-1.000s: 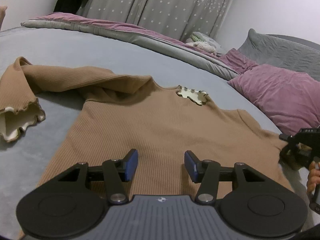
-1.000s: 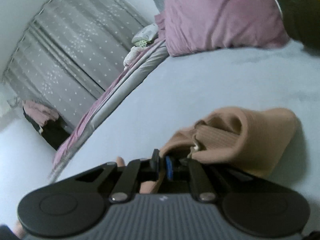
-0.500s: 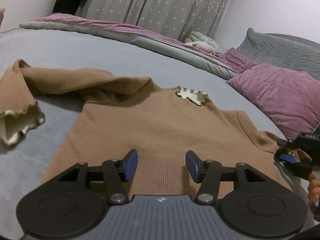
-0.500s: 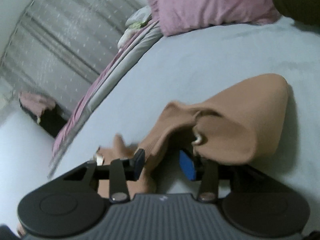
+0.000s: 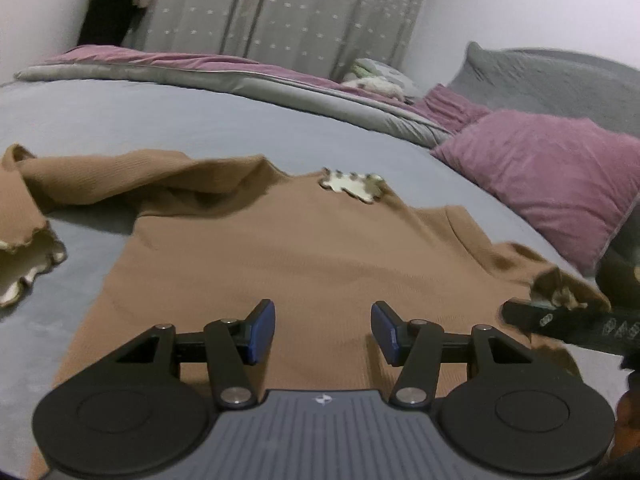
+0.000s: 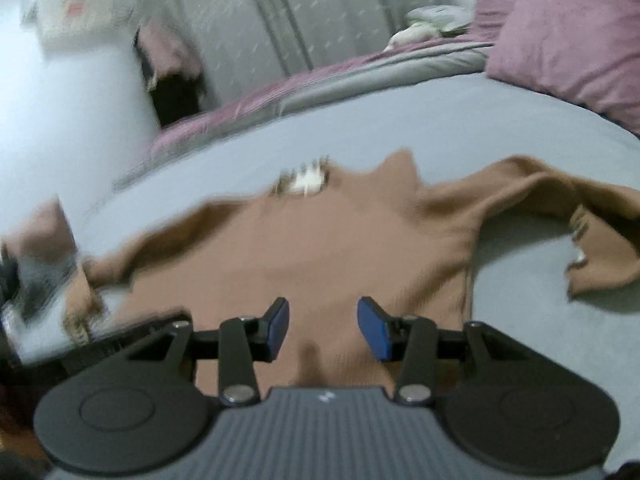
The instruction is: Fold clothes
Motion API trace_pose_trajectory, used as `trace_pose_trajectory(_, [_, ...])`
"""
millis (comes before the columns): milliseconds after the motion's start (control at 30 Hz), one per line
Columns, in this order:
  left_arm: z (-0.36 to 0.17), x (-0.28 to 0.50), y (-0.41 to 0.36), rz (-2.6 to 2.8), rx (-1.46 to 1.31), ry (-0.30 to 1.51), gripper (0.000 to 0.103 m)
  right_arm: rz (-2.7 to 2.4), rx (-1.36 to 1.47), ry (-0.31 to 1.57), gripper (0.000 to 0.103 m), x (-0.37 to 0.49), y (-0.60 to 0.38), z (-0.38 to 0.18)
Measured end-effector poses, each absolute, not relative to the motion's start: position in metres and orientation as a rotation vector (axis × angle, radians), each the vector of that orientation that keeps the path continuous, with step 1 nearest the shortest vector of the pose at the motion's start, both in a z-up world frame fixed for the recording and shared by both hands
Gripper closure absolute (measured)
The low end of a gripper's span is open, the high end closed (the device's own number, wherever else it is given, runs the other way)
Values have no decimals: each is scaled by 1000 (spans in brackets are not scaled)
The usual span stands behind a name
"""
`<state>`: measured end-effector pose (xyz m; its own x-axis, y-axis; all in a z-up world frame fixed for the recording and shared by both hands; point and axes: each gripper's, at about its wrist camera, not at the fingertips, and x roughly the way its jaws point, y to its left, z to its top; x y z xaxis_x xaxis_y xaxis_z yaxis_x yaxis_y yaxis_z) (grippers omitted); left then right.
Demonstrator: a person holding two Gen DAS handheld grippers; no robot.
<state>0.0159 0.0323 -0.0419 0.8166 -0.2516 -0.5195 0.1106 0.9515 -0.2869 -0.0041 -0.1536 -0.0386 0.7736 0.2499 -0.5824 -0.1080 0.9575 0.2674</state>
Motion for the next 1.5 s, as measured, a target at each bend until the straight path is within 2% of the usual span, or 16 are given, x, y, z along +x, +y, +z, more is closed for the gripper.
trace_pose_trajectory(167, [-44, 15, 40, -205, -259, 597, 50, 145, 167, 662, 84, -24, -177, -47])
trace_pose_trajectory(200, [-44, 14, 44, -205, -262, 600, 50, 132, 166, 665, 82, -29, -184, -48])
trace_pose_trajectory(267, [-45, 13, 52, -203, -266, 604, 50, 130, 166, 660, 87, -35, -195, -48])
trace_pose_trajectory(333, [-44, 11, 60, -195, -269, 607, 50, 136, 167, 651, 87, -41, -204, -49])
trace_pose_trajectory(367, [-44, 10, 65, -186, -273, 608, 50, 126, 163, 653, 82, -43, -206, -48])
trace_pose_trajectory(433, [-42, 9, 74, -166, -283, 610, 50, 98, 152, 665, 58, -43, -207, -45])
trace_pose_trajectory(600, [-33, 9, 91, -90, -288, 598, 50, 117, 177, 633, 58, -34, -201, -32])
trace_pose_trajectory(833, [-29, 16, 111, -33, -329, 600, 50, 188, 174, 605, 50, -16, -171, -14])
trace_pose_trajectory(1133, [-34, 27, 119, -1, -379, 631, 50, 162, 80, 705, 50, 27, -122, -37])
trace_pose_trajectory(1500, [-37, 34, 132, 3, -459, 668, 49, 128, 5, 755, 44, 143, -71, -51])
